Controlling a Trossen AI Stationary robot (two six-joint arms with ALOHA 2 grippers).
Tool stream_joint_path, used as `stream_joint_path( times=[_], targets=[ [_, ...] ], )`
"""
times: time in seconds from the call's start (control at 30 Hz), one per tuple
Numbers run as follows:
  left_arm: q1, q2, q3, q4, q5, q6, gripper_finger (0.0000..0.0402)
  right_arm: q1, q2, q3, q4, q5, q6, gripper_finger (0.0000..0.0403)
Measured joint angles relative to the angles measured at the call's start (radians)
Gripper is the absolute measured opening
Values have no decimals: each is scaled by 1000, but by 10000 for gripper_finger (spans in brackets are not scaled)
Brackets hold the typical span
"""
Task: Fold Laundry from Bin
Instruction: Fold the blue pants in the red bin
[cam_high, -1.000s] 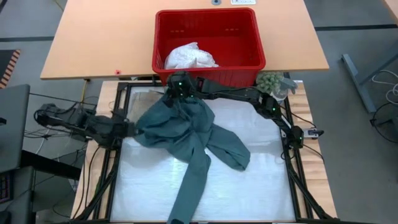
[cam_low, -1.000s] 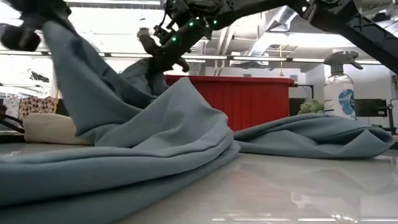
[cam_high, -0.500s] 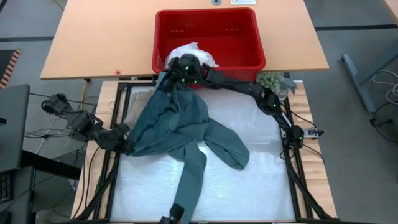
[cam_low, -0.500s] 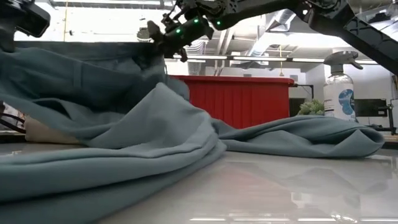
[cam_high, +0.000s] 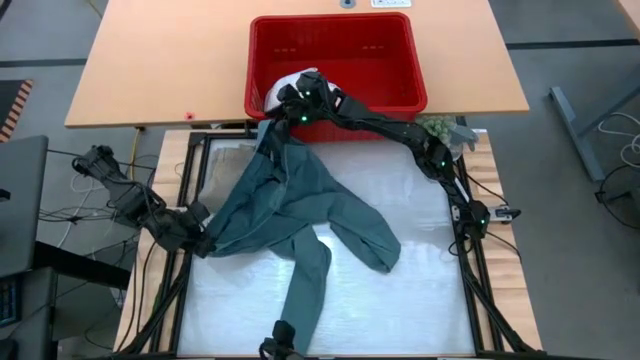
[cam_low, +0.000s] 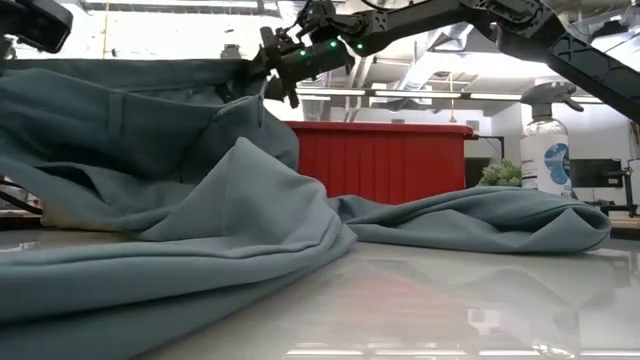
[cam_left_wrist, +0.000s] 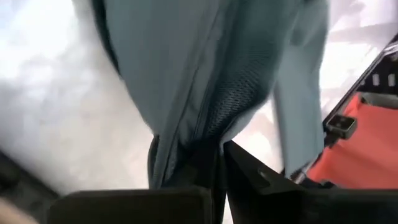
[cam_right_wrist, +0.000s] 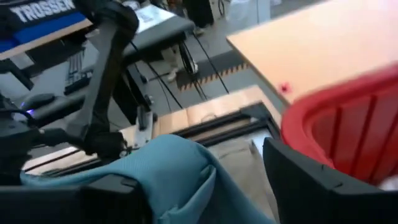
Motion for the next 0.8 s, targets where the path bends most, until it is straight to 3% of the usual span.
stream_joint_path(
  times=[0.2,0.3,0.47,0.57,0.7,0.8],
  targets=[
    [-3,0,0,56,-137,181,56,4,0,0,-103,3,-106,270],
    [-3,0,0,60,-171,211,103,6,0,0,-139,2,-119,270],
    [-3,0,0,63,-144,239,195,-1,0,0,-157,2,-145,270],
    [-3,0,0,147,-182,263,238,-11,0,3,-144,2,-131,270],
    [-2,54,2,299,-254,522,250,-19,0,16,-132,-1,-70,270],
    [-2,144,1,307,-294,662,246,-20,0,16,-135,-20,-44,270]
  ],
)
